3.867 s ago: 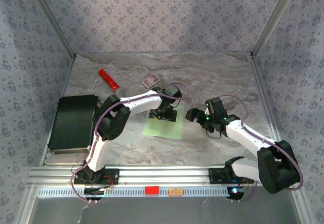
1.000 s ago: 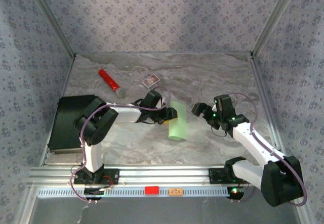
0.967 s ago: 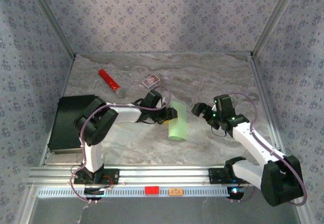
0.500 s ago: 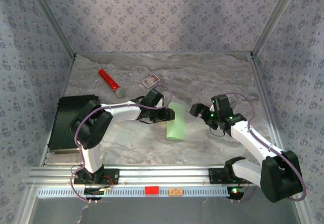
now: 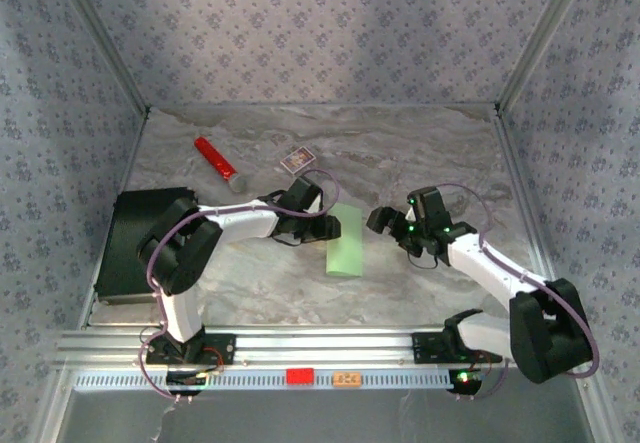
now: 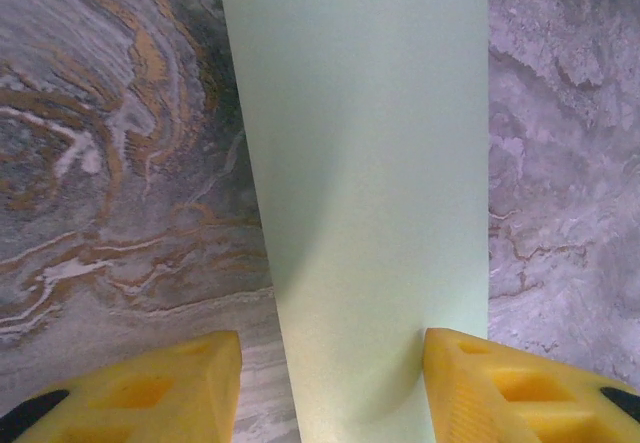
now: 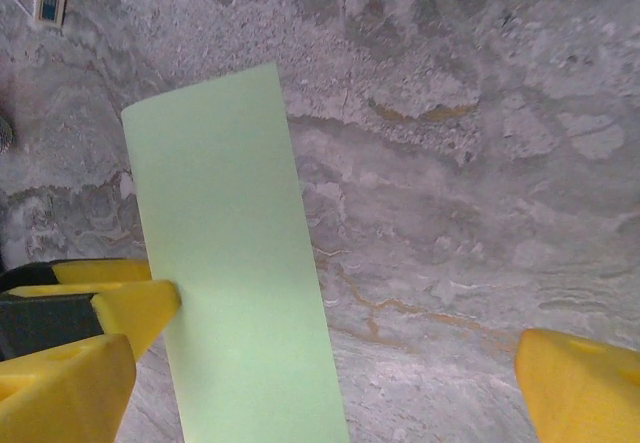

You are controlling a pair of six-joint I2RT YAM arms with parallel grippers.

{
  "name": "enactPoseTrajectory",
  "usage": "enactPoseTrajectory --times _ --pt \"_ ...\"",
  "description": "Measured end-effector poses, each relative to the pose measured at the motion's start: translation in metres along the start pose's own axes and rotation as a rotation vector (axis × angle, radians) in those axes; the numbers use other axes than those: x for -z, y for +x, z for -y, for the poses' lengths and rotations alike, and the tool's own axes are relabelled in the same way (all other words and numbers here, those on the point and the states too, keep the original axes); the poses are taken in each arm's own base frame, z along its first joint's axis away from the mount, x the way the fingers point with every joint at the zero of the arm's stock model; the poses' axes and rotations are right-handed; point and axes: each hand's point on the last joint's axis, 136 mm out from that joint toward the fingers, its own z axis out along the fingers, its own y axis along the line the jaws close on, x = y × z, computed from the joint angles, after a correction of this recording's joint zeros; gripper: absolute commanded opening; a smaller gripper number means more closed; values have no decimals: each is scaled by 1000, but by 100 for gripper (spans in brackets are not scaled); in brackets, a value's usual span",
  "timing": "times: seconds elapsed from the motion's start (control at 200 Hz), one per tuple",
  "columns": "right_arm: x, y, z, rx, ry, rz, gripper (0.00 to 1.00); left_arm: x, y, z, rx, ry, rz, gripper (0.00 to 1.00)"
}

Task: Fold a paper plane with a square sheet of paper (pick it up from the middle)
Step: Hold the square sheet of paper at the center of the table.

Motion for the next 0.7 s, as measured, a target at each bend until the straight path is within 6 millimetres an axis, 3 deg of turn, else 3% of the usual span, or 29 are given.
enactPoseTrajectory --times 0.31,0.7 --pt "-13 14 -21 55 -70 -55 75 9 -7 0 -2 -8 29 49" --pt "-40 36 -26 76 -77 -162 45 10 2 -7 -11 -38 -5 48"
